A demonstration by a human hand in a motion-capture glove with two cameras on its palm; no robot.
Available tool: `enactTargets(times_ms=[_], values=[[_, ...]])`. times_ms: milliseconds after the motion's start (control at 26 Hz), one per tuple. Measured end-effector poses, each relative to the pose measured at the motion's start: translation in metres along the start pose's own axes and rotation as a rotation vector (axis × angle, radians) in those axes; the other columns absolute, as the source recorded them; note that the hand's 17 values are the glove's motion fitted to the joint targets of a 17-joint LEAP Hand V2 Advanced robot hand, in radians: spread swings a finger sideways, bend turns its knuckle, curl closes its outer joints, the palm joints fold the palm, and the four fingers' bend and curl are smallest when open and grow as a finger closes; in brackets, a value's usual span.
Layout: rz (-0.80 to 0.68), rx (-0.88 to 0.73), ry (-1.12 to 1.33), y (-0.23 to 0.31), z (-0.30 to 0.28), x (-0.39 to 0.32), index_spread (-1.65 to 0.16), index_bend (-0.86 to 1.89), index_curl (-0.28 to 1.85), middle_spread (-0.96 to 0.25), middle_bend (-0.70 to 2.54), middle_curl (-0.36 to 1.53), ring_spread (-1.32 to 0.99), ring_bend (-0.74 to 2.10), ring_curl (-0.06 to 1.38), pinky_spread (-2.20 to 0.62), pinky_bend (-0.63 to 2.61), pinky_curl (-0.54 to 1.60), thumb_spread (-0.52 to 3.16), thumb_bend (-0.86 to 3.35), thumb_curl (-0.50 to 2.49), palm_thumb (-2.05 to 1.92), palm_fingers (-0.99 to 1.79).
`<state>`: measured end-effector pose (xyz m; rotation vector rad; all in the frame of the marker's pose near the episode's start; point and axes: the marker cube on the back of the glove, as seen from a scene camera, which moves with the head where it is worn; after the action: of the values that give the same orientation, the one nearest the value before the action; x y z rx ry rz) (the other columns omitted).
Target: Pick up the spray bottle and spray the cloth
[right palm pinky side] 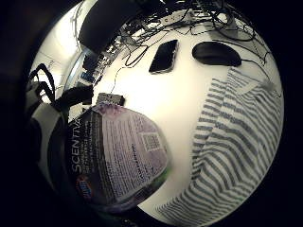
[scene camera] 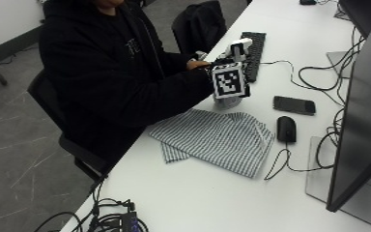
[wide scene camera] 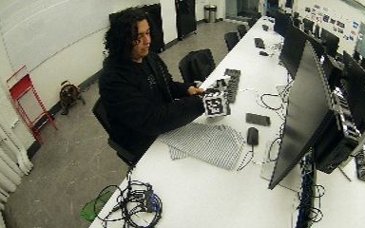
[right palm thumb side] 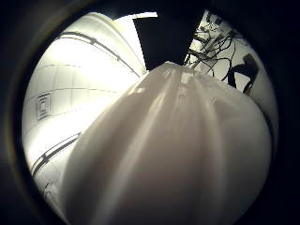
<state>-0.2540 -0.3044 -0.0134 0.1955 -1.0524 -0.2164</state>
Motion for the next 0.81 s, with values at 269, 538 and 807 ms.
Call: enactTargets(times_ms=[269, 538, 807], values=[[0.03, -0.099, -0.017, 0.006, 0.0, -0.006, -0.29, 0.25, 0.56, -0.21, 0.59, 0.52, -0.23, 0.66, 0.45, -0.32, 0.41, 0.38, 0.34, -0.04, 0.76, 0.91, 1.33], [0.047, -0.151, 0.046, 0.019, -0.019, -0.005, -0.3, 0.14, 0.52, -0.2, 0.55, 0.51, -0.21, 0.6, 0.44, -0.17, 0.31, 0.37, 0.5, -0.06, 0.72, 0.86, 1.08], [0.072, -0.137, 0.176, 0.038, -0.058, -0.003, -0.32, 0.06, 0.43, -0.18, 0.39, 0.46, -0.19, 0.57, 0.43, -0.08, 0.35, 0.38, 0.73, -0.05, 0.64, 0.76, 0.87]])
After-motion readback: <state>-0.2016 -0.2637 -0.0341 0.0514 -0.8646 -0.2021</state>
